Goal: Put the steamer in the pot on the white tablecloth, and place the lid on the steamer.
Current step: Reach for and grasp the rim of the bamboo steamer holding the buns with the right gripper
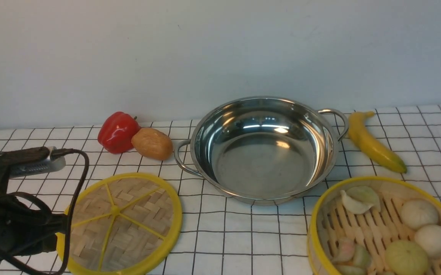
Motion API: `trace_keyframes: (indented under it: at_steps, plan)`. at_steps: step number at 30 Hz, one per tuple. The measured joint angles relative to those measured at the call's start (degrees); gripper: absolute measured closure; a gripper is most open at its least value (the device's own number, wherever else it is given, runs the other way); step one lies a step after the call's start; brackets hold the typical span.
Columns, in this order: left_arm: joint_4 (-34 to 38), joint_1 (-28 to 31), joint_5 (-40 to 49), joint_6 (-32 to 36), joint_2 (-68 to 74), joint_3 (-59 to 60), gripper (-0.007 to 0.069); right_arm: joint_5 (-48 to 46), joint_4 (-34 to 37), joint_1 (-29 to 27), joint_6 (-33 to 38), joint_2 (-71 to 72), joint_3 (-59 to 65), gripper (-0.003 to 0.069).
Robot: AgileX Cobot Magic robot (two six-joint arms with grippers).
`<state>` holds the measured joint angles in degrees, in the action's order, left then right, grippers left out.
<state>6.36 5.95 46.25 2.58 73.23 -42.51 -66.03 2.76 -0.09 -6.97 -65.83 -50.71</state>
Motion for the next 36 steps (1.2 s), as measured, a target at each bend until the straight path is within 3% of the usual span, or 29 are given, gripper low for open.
trace_keyframes:
  at_steps: [9,27,36]
  plan:
    - [1.94,0.0,-1.64,1.75,1.17,-0.02,0.0382,10.77,0.22,0.0,-0.05,-0.24,10.64,0.0419]
    - [2.6,0.0,-1.64,2.2,1.17,-0.02,0.0382,18.8,1.13,0.0,-0.17,-16.27,11.2,0.0419]
    - [2.6,0.0,-1.64,2.26,1.17,-0.02,0.0382,20.07,-4.19,0.0,-5.55,-19.24,11.2,0.0434]
